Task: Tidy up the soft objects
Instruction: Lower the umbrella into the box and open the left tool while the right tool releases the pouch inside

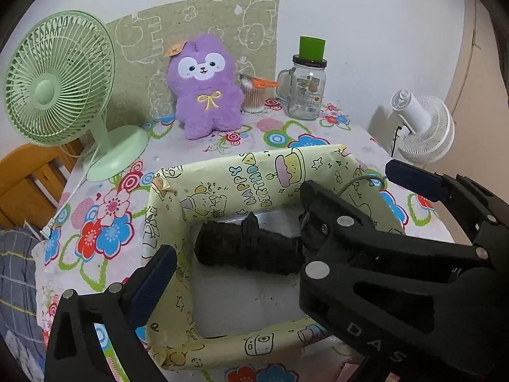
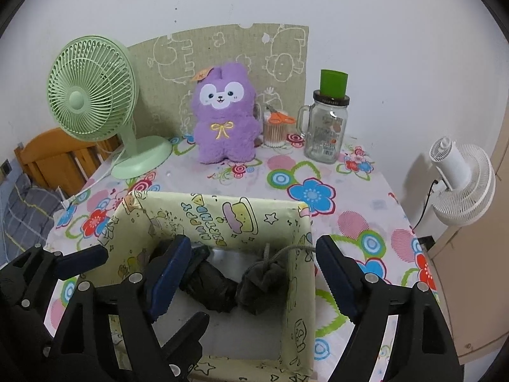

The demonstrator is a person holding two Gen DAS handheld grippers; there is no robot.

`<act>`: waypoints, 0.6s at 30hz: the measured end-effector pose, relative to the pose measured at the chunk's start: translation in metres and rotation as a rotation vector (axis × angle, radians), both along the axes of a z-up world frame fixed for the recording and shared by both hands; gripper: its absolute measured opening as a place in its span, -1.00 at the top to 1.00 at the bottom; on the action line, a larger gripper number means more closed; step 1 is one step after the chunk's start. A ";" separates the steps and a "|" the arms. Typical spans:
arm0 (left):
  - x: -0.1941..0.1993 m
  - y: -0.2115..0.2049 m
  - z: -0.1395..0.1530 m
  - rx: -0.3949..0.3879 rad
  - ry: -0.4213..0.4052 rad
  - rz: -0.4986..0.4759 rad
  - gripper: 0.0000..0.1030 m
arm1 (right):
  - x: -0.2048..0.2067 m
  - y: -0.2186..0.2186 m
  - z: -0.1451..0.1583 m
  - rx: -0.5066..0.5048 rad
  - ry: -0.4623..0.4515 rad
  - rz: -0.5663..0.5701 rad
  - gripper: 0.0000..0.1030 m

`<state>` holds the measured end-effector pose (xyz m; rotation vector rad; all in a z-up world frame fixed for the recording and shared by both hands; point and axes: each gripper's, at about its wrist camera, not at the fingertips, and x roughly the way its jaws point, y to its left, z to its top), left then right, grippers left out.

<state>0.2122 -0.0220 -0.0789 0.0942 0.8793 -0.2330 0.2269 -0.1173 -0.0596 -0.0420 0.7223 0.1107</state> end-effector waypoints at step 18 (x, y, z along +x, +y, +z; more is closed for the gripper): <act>-0.036 -0.006 0.016 0.035 -0.067 0.008 -0.99 | -0.030 -0.010 0.005 0.036 0.019 -0.020 -0.73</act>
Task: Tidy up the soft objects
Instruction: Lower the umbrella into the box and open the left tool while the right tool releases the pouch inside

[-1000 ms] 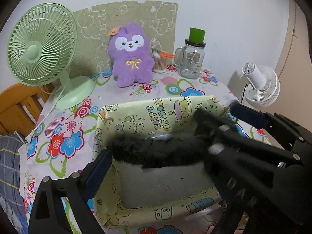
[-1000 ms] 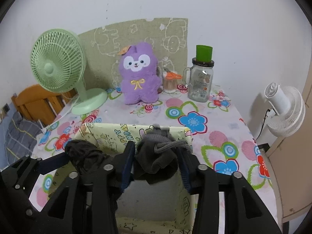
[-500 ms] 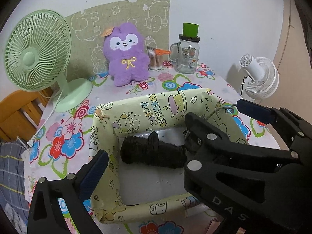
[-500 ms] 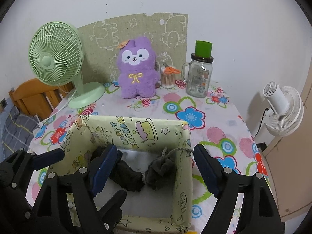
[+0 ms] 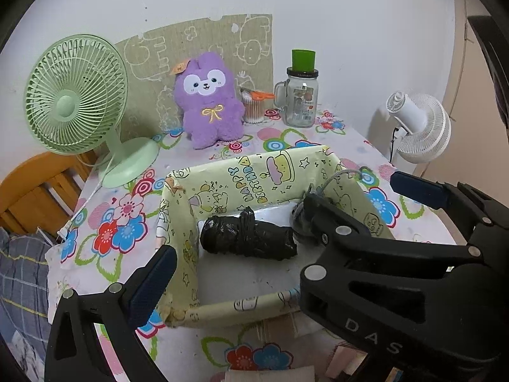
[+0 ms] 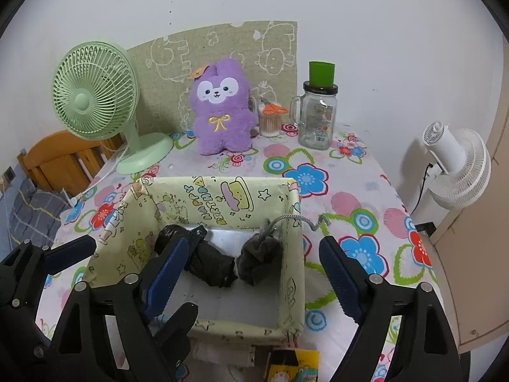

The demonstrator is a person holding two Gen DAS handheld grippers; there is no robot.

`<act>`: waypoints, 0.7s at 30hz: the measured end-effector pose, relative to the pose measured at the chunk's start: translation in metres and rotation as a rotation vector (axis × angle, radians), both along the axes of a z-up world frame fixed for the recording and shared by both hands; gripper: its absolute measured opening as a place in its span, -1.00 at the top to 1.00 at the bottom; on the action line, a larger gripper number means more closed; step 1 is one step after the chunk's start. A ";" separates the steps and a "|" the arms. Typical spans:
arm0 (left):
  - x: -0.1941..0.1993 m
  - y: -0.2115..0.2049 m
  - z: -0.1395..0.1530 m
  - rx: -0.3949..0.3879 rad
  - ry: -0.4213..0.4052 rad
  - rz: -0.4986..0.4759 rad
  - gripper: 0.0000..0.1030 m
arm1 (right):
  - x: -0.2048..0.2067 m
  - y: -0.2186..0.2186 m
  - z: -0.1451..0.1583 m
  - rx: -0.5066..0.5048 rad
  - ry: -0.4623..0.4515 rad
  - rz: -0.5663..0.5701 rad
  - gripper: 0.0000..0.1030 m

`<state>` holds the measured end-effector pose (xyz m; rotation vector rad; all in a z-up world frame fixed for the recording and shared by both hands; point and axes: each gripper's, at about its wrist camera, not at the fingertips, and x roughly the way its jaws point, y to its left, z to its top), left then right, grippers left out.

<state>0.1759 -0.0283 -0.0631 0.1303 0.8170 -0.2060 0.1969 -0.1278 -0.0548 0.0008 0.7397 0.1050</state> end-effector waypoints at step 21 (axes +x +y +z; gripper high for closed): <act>-0.051 -0.001 0.020 -0.008 -0.066 -0.008 -1.00 | -0.050 -0.006 0.019 0.014 -0.048 -0.008 -0.77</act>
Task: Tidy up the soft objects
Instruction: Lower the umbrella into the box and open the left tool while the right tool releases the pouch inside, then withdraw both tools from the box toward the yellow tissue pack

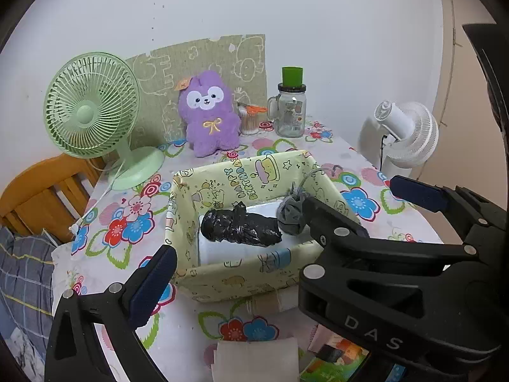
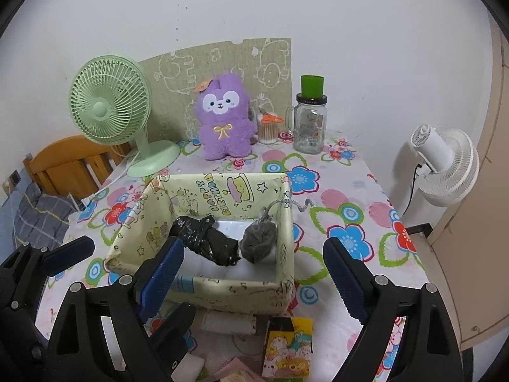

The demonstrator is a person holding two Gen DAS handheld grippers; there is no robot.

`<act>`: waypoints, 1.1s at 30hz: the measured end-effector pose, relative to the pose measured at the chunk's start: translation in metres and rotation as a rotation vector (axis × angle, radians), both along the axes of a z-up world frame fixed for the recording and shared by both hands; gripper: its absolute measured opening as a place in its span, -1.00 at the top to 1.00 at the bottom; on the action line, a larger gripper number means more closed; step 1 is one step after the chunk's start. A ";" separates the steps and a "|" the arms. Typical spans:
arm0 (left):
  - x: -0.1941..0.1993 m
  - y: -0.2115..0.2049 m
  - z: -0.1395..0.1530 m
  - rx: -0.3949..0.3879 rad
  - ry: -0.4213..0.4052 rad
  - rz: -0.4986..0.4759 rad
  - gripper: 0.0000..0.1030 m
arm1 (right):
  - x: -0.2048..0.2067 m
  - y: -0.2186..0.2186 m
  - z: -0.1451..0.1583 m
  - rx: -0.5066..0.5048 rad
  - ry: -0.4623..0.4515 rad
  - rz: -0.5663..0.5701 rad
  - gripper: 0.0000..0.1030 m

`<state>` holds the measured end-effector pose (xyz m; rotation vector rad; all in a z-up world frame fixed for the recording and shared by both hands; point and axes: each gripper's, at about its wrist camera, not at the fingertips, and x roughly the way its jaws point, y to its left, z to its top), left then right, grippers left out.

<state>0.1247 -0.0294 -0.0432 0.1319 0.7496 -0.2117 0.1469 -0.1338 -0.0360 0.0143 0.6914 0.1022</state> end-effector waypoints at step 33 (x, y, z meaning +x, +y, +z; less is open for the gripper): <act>-0.073 -0.003 -0.004 -0.001 -0.040 -0.010 -1.00 | -0.081 -0.010 -0.001 0.022 -0.030 -0.011 -0.78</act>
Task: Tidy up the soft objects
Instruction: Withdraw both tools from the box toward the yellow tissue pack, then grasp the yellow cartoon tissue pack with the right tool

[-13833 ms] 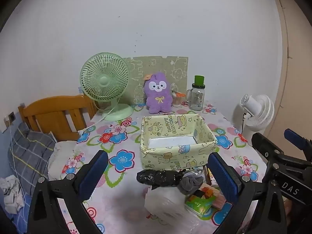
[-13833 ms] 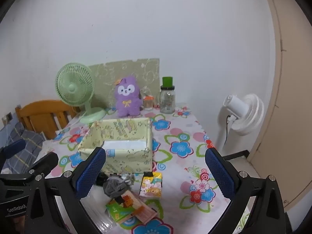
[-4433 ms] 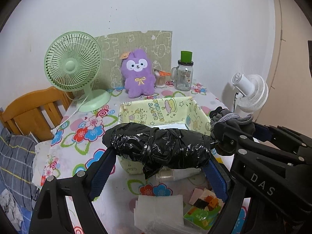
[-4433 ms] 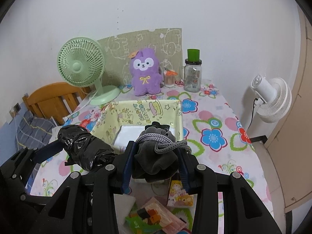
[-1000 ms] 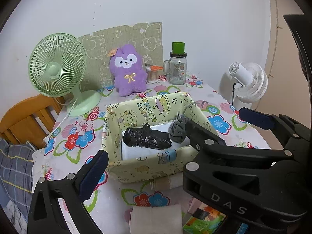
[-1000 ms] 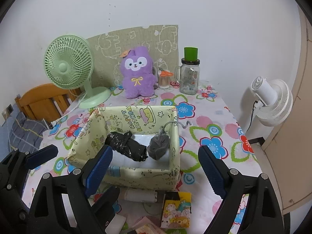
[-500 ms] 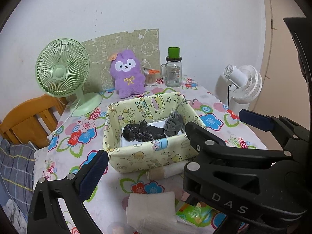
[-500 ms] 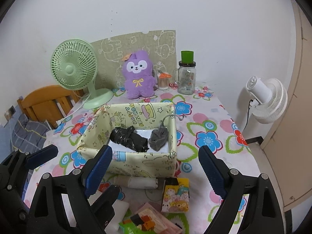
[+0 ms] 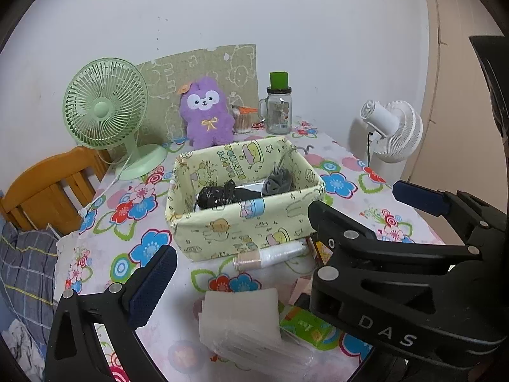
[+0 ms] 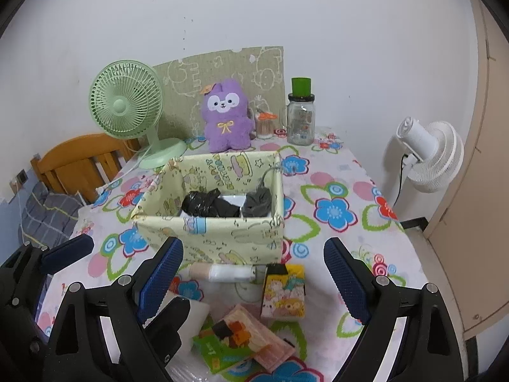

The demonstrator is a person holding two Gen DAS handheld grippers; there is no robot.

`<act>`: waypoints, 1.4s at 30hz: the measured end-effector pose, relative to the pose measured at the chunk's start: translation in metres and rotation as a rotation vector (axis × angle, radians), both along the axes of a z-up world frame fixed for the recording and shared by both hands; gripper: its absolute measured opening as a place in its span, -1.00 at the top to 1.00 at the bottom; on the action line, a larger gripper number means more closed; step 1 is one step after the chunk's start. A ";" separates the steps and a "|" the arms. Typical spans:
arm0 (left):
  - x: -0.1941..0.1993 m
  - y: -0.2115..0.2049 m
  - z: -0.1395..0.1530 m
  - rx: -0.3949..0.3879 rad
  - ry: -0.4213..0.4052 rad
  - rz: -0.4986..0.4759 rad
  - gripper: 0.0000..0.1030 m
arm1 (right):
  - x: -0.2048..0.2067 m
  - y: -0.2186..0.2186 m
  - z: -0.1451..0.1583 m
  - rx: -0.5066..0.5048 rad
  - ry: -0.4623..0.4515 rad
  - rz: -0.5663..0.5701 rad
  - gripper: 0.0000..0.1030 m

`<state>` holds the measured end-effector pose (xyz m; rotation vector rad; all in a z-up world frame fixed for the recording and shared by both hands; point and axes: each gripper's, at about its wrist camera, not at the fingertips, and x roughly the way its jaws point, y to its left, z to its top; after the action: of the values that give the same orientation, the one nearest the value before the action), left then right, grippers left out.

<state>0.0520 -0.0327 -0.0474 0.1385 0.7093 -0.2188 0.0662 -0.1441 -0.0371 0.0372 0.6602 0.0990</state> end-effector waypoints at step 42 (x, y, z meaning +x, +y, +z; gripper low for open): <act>0.032 0.017 -0.099 -0.017 0.199 0.096 -0.99 | 0.020 -0.019 -0.089 -0.034 0.147 -0.007 -0.78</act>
<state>0.0837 -0.0154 -0.1460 0.0665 0.9098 -0.1481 0.0863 -0.1632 -0.1264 0.0140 0.8083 0.0789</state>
